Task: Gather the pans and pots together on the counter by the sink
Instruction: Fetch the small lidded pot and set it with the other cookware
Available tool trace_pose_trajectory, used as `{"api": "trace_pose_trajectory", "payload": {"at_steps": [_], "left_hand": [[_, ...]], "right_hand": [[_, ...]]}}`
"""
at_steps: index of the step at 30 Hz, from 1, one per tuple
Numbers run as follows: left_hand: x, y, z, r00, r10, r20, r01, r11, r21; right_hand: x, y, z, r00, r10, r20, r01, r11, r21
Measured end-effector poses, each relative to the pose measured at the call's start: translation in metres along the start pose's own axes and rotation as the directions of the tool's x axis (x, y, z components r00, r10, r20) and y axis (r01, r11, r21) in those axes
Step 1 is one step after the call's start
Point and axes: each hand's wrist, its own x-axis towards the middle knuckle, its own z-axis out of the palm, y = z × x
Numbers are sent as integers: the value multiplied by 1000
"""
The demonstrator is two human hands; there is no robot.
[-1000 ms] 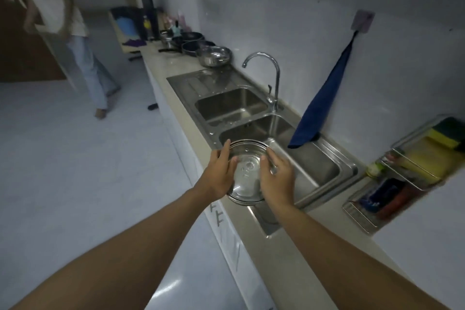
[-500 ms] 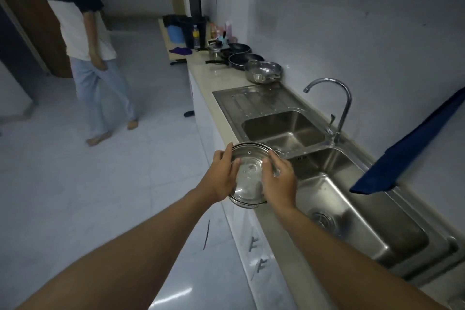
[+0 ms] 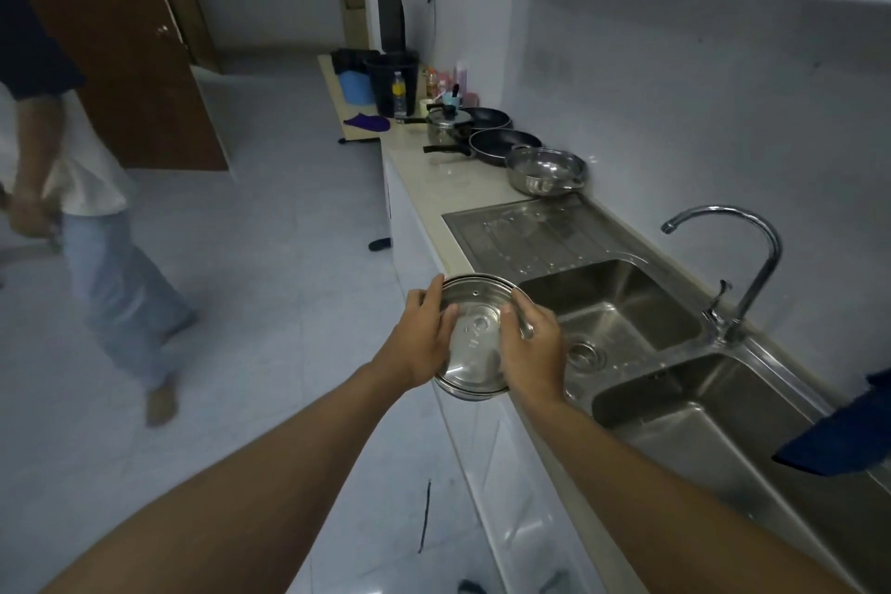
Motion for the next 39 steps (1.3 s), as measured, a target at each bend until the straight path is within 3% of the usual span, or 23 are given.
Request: {"api": "trace_pose_trajectory", "payload": {"at_steps": [6, 22, 39], "left_hand": [[94, -44, -21, 999, -30, -24, 30, 1000, 5], [328, -136, -62, 994, -91, -61, 91, 996, -2], [565, -220, -113, 984, 44, 173, -47, 999, 14]], "right_hand": [[81, 4, 70, 1000, -8, 14, 7, 999, 50], [292, 11, 221, 994, 10, 109, -7, 1000, -27], [454, 18, 363, 983, 109, -145, -109, 994, 11]]}}
